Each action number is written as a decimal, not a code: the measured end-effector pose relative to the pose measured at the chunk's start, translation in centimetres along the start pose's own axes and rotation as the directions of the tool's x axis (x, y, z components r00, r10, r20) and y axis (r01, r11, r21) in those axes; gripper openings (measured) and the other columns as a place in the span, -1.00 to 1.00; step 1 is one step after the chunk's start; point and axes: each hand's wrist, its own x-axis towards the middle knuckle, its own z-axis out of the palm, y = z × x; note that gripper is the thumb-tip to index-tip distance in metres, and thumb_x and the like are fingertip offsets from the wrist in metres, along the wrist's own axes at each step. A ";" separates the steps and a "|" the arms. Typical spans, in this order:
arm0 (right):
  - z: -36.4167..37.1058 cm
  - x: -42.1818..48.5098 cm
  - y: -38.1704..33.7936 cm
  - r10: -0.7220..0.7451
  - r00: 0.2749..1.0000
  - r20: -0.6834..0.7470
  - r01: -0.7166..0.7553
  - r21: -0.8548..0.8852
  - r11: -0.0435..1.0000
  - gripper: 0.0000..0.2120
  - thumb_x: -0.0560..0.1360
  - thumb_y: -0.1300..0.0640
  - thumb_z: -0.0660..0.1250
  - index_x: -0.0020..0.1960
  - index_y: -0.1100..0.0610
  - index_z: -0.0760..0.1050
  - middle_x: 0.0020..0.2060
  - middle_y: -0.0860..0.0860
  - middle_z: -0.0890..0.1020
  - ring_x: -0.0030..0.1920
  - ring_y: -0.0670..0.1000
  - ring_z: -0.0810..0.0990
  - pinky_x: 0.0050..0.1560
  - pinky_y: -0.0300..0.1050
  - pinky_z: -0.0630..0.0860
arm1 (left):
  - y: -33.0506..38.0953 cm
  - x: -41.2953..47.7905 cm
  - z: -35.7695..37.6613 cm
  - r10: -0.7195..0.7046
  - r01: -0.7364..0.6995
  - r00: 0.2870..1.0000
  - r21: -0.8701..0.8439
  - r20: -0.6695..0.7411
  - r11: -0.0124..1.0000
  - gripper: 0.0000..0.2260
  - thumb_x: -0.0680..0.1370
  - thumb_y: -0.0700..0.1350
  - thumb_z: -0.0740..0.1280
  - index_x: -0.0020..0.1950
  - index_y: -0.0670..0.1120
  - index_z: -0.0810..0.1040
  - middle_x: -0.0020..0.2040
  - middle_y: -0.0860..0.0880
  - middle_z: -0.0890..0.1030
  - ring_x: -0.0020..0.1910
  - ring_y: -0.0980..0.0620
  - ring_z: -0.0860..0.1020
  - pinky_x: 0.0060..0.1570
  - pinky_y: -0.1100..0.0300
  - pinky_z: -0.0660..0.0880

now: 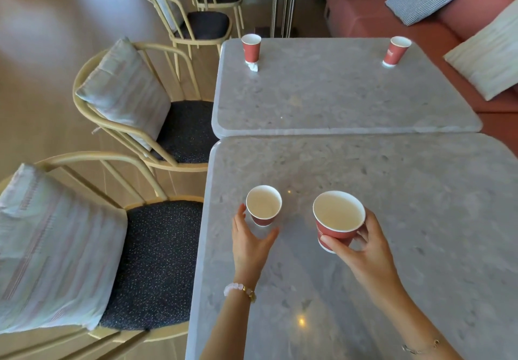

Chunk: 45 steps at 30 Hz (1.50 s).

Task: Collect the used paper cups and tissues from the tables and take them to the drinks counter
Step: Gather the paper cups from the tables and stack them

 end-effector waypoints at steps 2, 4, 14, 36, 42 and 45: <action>0.1 0.6 0.0 0.010 1.000 -0.010 -0.010 0.000 1.000 -0.39 0.26 0.24 0.59 0.14 -0.19 0.43 0.03 -0.22 0.60 0.04 -0.19 0.59 -0.06 -0.42 0.48 | 0.2 0.9 0.5 0.006 -0.007 1.000 -0.061 -0.010 0.998 -0.21 0.26 -0.15 0.58 0.40 -0.05 0.26 0.26 0.05 0.39 0.28 0.04 0.37 0.23 0.14 0.36; 0.1 1.1 -0.1 0.018 1.000 -0.015 -0.018 0.008 1.000 -0.39 0.25 0.21 0.60 0.13 -0.22 0.43 0.03 -0.23 0.60 0.05 -0.20 0.59 -0.07 -0.43 0.47 | 0.3 1.6 0.9 0.024 -0.027 0.999 -0.079 -0.029 0.997 -0.25 0.25 -0.17 0.58 0.35 -0.04 0.30 0.22 0.02 0.44 0.23 0.03 0.42 0.19 0.13 0.40; 0.2 2.1 0.5 0.064 0.997 -0.036 -0.064 0.011 0.998 -0.40 0.26 0.20 0.59 0.16 -0.18 0.43 0.08 -0.17 0.60 0.10 -0.13 0.59 0.01 -0.21 0.49 | 1.7 2.5 1.3 0.005 -0.010 0.999 -0.103 -0.045 0.995 -0.39 0.26 -0.12 0.57 0.15 0.18 0.32 0.01 0.22 0.52 -0.04 0.30 0.50 -0.17 0.53 0.39; -3.2 -2.7 -0.2 -0.004 0.996 0.094 0.000 0.044 0.999 -0.38 0.26 0.20 0.59 0.17 -0.16 0.39 0.10 -0.11 0.58 0.06 -0.18 0.58 -0.04 -0.32 0.51 | 10.8 -7.2 -4.1 0.252 -0.250 0.968 -0.219 -0.019 0.943 -0.40 0.27 -0.19 0.59 0.21 0.06 0.41 0.15 0.08 0.54 0.16 0.16 0.50 0.06 0.35 0.44; -3.8 -4.1 -0.2 -0.016 0.986 0.168 0.014 0.014 1.000 -0.38 0.26 0.18 0.59 0.23 -0.06 0.40 0.09 -0.08 0.58 0.07 -0.12 0.58 -0.08 -0.35 0.50 | 15.7 -10.2 -5.3 0.344 -0.341 0.939 -0.189 -0.020 0.921 -0.43 0.29 -0.19 0.57 0.10 0.25 0.39 0.19 0.07 0.49 0.16 0.19 0.47 0.11 0.29 0.42; -3.7 -4.3 -0.6 -0.047 0.976 0.212 0.046 0.008 0.999 -0.38 0.27 0.16 0.59 0.24 -0.06 0.40 0.12 -0.07 0.57 0.10 -0.11 0.57 -0.04 -0.35 0.49 | 17.5 -11.0 -5.5 0.361 -0.354 0.933 -0.182 0.005 0.917 -0.46 0.31 -0.18 0.55 0.09 0.24 0.39 0.17 0.10 0.50 0.12 0.31 0.46 0.00 0.50 0.38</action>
